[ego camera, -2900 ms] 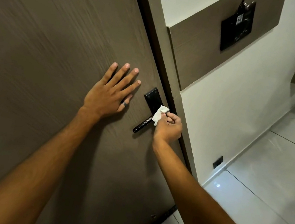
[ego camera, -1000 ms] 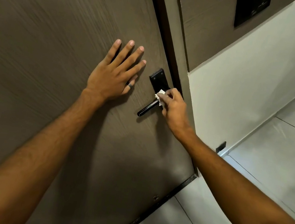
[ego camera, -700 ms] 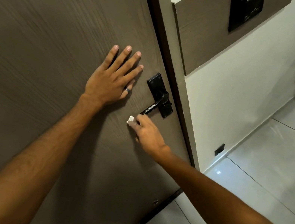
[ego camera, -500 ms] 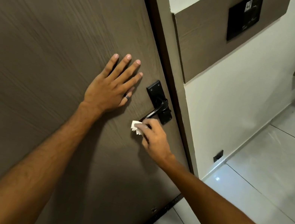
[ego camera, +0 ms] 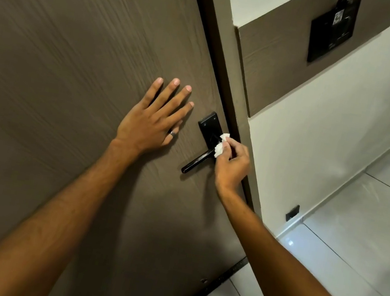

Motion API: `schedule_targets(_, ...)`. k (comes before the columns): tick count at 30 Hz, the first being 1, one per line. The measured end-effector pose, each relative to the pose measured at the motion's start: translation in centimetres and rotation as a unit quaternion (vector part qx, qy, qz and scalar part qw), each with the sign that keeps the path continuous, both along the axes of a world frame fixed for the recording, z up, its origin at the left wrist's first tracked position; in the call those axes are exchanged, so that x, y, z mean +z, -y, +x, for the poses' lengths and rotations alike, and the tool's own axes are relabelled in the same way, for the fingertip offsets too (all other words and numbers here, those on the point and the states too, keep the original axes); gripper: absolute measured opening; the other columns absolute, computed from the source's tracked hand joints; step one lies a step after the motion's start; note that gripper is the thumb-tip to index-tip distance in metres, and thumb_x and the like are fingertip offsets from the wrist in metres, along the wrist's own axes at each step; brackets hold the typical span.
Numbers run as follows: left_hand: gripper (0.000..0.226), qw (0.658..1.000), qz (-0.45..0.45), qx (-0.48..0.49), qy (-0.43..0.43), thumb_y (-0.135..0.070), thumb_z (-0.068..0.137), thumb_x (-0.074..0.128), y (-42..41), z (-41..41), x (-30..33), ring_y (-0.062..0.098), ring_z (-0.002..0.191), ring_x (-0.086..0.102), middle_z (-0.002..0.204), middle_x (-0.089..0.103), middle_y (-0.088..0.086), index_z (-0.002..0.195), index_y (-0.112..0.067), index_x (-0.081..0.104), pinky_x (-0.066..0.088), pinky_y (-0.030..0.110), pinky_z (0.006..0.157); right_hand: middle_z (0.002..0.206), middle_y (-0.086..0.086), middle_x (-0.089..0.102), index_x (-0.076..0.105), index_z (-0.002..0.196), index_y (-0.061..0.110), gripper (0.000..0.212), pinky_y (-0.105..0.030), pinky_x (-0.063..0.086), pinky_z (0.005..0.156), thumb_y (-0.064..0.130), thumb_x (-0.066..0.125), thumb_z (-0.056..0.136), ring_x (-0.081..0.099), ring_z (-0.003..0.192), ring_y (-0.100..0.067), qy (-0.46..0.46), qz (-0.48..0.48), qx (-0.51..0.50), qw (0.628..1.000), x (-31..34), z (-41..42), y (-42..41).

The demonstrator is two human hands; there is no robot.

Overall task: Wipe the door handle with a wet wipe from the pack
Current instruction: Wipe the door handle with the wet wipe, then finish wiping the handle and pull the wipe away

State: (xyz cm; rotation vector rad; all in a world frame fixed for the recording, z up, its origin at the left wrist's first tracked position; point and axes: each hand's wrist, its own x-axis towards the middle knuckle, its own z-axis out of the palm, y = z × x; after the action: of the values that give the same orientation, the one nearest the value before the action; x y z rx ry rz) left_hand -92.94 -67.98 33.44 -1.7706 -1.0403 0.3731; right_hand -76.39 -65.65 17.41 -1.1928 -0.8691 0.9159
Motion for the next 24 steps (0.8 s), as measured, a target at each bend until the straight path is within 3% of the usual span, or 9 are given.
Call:
schedule_targets(2,0.066,1.0,-0.01,0.022,0.011,-0.048,0.107,0.034,0.2,0.5,0.2,0.039,0.161,0.013,0.174,0.016,0.015,0.165,-0.02,0.024,0.003,0.055,0.129,0.105,0.007,0.067,0.076,0.105,0.014,0.015,-0.011,0.056,0.078,0.009,0.069,0.093,0.065,0.091,0.0,-0.016,0.019,0.029,0.999,0.7,0.4,1.0)
schedule_targets(4,0.066,0.999,-0.017,0.03,0.041,-0.048,0.107,0.034,-3.6,8.2,-1.3,0.039,0.161,0.011,0.174,0.015,0.015,0.166,-0.02,0.023,0.001,0.055,0.13,0.1,0.007,0.069,0.076,0.104,0.014,0.016,-0.016,0.058,0.081,0.006,0.07,0.092,0.069,0.093,-0.007,-0.035,-0.017,0.149,0.988,0.8,10.0,-3.0)
schedule_targets(5,0.066,0.998,-0.018,0.026,0.046,-0.048,0.107,0.035,-3.1,8.2,-0.9,0.038,0.161,0.011,0.174,0.016,0.014,0.166,-0.02,0.024,0.001,0.054,0.13,0.096,0.004,0.072,0.076,0.106,0.013,0.017,-0.022,0.059,0.083,0.004,0.069,0.092,0.07,0.093,-0.012,-0.133,-0.075,0.201,0.968,0.9,10.5,-2.8)
schedule_targets(8,0.061,0.987,-0.026,0.017,0.157,-0.038,0.101,0.051,-2.1,7.6,-0.5,0.04,0.155,0.031,0.166,0.036,0.019,0.157,-0.017,0.043,0.017,0.053,0.127,0.093,-0.012,0.074,0.065,0.118,0.002,0.024,-0.035,0.055,0.093,-0.004,0.056,0.096,0.07,0.092,-0.023,-0.461,-0.236,0.341,0.784,2.1,12.7,-1.9)
schedule_targets(10,0.051,0.952,-0.019,-0.016,0.306,-0.031,0.096,0.06,-1.0,9.4,-1.0,0.04,0.134,0.054,0.147,0.056,0.018,0.144,-0.016,0.059,0.038,0.05,0.113,0.09,-0.016,0.077,0.065,0.113,0.0,0.03,-0.034,0.062,0.083,-0.008,0.055,0.086,0.076,0.083,-0.023,-0.539,-0.251,0.376,0.71,2.0,15.4,-2.0)
schedule_targets(13,0.041,0.839,-0.126,0.0,0.53,-0.043,0.096,0.06,-0.3,14.9,-1.8,0.021,0.111,0.066,0.129,0.067,-0.001,0.132,-0.025,0.068,0.051,0.039,0.096,0.088,-0.014,0.078,0.076,0.099,0.001,0.034,-0.033,0.064,0.068,-0.007,0.05,0.078,0.078,0.076,-0.023,-0.547,-0.22,0.415,0.693,2.5,18.3,-1.8)
schedule_targets(18,0.024,0.562,-0.303,0.05,0.768,-0.036,0.094,0.074,-6.5,30.6,-4.9,0.008,0.085,0.066,0.11,0.078,-0.012,0.115,-0.028,0.08,0.056,0.028,0.077,0.091,-0.01,0.073,0.078,0.102,0.002,0.031,-0.027,0.061,0.067,-0.001,0.056,0.081,0.073,0.073,-0.015,-0.484,-0.179,0.436,0.737,3.3,30.0,-7.1)
schedule_targets(21,0.015,0.487,-0.308,0.046,0.816,-0.028,0.091,0.079,-11.7,39.8,-6.7,0.015,0.07,0.061,0.101,0.08,-0.006,0.105,-0.024,0.082,0.052,0.028,0.063,0.098,-0.009,0.073,0.067,0.12,0.001,0.036,-0.025,0.059,0.069,-0.003,0.045,0.092,0.072,0.079,-0.012,-0.445,-0.164,0.426,0.77,3.2,39.4,-11.8)
schedule_targets(24,0.008,0.433,-0.296,0.049,0.85,-0.027,0.089,0.081,-16.4,46.4,-7.7,0.013,0.067,0.064,0.091,0.078,-0.004,0.097,-0.025,0.081,0.049,0.025,0.056,0.102,-0.009,0.076,0.073,0.116,0.007,0.041,-0.03,0.06,0.073,0.037,0.049,0.103,0.073,0.085,-0.018,-0.376,-0.171,0.393,0.822,2.5,47.2,-15.7)
